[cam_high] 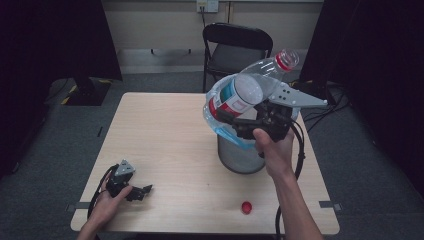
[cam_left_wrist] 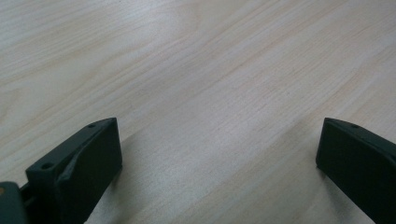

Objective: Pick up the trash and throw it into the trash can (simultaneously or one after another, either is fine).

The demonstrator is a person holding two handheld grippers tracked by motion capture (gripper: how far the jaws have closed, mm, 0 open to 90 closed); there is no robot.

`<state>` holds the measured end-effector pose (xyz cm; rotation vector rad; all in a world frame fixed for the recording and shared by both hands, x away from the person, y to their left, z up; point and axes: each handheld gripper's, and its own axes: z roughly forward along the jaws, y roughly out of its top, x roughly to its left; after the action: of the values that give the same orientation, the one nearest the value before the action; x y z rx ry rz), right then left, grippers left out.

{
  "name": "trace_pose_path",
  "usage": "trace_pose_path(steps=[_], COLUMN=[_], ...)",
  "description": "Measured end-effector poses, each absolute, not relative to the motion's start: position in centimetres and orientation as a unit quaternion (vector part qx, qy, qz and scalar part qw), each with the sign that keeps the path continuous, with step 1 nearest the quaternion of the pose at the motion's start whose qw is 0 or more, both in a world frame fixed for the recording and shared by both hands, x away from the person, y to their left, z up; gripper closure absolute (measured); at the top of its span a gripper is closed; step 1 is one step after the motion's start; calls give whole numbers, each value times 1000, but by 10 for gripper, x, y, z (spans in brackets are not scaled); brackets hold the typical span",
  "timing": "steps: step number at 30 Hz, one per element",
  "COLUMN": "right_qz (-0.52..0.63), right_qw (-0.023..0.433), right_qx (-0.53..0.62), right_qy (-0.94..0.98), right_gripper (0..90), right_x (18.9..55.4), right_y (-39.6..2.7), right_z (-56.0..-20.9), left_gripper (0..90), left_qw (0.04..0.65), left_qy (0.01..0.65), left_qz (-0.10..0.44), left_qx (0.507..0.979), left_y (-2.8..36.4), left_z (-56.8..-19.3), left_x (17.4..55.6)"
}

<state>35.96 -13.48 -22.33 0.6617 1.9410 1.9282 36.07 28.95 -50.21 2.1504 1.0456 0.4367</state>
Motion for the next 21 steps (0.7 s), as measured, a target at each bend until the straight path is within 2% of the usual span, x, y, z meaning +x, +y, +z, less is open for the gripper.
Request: trace_pose_path(steps=[12, 21], right_qz=[658, 608], right_qw=[173, 209], right_qx=[272, 323], right_qy=[681, 694], right_gripper=[291, 288], right_x=[375, 391], right_y=[-147, -155], right_z=[-226, -228], left_gripper=[0, 0], left_qw=[348, 348], left_qy=[403, 403], left_qz=[169, 169], left_qx=[829, 829], left_y=[289, 289], left_z=[-502, -502], left_x=[361, 361])
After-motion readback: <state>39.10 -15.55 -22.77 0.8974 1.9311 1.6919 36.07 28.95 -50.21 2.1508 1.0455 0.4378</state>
